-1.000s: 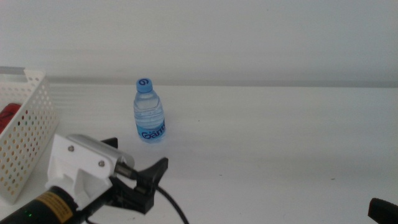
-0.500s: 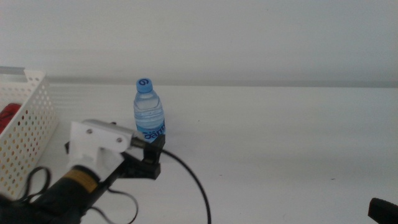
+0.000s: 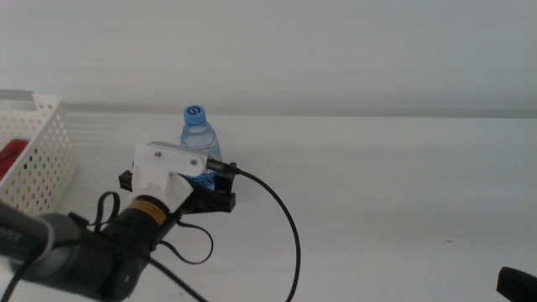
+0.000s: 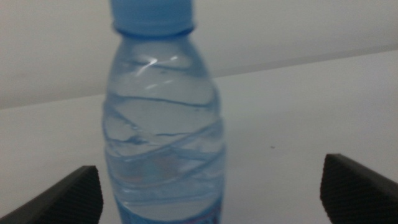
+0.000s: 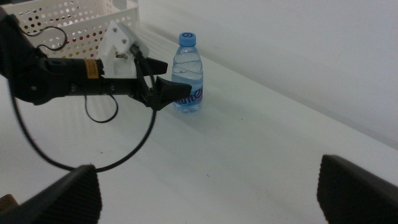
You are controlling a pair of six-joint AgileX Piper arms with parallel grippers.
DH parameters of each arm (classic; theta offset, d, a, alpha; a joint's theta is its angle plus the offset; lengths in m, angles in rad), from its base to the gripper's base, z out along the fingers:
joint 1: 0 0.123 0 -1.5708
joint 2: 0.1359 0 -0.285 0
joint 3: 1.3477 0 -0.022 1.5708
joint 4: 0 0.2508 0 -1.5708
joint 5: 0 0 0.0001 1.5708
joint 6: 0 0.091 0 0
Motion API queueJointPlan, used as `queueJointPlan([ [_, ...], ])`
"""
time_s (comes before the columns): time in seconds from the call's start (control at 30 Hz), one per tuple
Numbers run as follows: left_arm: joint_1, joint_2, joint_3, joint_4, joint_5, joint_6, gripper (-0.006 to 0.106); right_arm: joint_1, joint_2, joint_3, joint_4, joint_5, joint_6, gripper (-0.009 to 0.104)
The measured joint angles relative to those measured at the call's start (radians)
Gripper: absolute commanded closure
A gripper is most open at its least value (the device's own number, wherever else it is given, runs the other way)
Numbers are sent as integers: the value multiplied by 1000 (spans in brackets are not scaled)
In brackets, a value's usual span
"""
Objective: Use arms to grab the bottles and put them into the dustbin to the left of the table.
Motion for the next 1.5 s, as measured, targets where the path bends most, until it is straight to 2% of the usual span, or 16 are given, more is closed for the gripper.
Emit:
queueJointPlan([
  [0.7,42,259,-243,-30,-3,-2,7,0,0,0,0,0,0,2],
  [0.8,50,279,-261,-28,-7,-2,10,0,0,0,0,0,0,2],
  [0.9,69,287,-278,8,-7,-2,23,0,0,0,0,0,0,2],
  [1.13,115,287,-291,82,-2,23,77,0,0,0,0,0,0,2],
  [1.27,120,244,-291,72,93,63,100,0,0,0,0,0,0,2],
  [1.37,120,189,-291,28,222,67,102,0,0,0,0,0,0,2],
  [1.5,123,47,-275,-30,526,73,102,0,0,0,0,0,0,2],
])
